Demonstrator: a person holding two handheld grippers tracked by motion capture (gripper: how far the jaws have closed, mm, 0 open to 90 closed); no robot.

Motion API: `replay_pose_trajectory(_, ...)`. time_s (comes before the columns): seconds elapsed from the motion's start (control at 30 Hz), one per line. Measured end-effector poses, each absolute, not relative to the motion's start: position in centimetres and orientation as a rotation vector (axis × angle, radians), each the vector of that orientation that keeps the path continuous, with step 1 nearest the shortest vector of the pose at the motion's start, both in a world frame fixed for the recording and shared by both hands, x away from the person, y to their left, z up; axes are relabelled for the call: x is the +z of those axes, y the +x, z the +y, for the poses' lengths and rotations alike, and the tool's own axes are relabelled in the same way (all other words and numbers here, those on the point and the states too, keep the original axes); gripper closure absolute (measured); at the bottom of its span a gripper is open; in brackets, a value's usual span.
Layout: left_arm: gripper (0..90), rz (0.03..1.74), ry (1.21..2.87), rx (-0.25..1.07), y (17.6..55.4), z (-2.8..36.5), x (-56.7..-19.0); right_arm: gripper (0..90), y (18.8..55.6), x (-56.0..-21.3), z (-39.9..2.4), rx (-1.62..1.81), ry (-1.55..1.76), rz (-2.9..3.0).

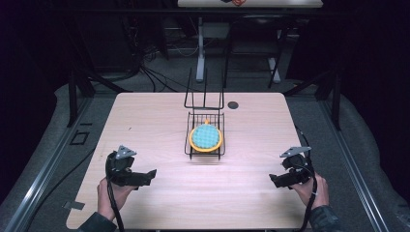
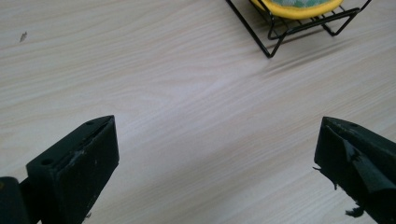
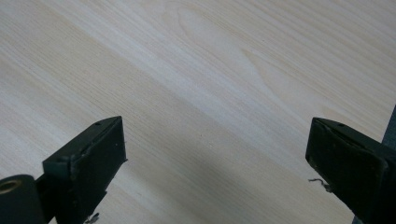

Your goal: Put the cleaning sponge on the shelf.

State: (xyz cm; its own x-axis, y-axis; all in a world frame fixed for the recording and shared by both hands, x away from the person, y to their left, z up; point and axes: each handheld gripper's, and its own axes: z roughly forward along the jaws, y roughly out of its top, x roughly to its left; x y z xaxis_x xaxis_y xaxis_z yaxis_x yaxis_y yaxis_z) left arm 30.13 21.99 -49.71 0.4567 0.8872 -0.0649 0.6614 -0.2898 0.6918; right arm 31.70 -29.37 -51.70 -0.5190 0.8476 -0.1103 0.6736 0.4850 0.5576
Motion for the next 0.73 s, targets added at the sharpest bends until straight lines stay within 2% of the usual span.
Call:
replay_pose_trajectory(0.37,0.0,1.333,2.092,0.448,29.7,23.1,-52.3,4.6,31.8,-52.0,-29.3,0.642,1.267,2.372)
replay_pose_trajectory(0.53,0.0,1.331,2.044,0.435,30.0,23.7,-52.5,4.7,32.0,-52.2,-29.4,0.633,1.260,2.376)
replay_pose_trajectory(0.73,0.0,1.317,2.069,0.423,30.4,23.6,-52.9,4.8,32.2,-52.4,-29.4,0.640,1.265,2.378)
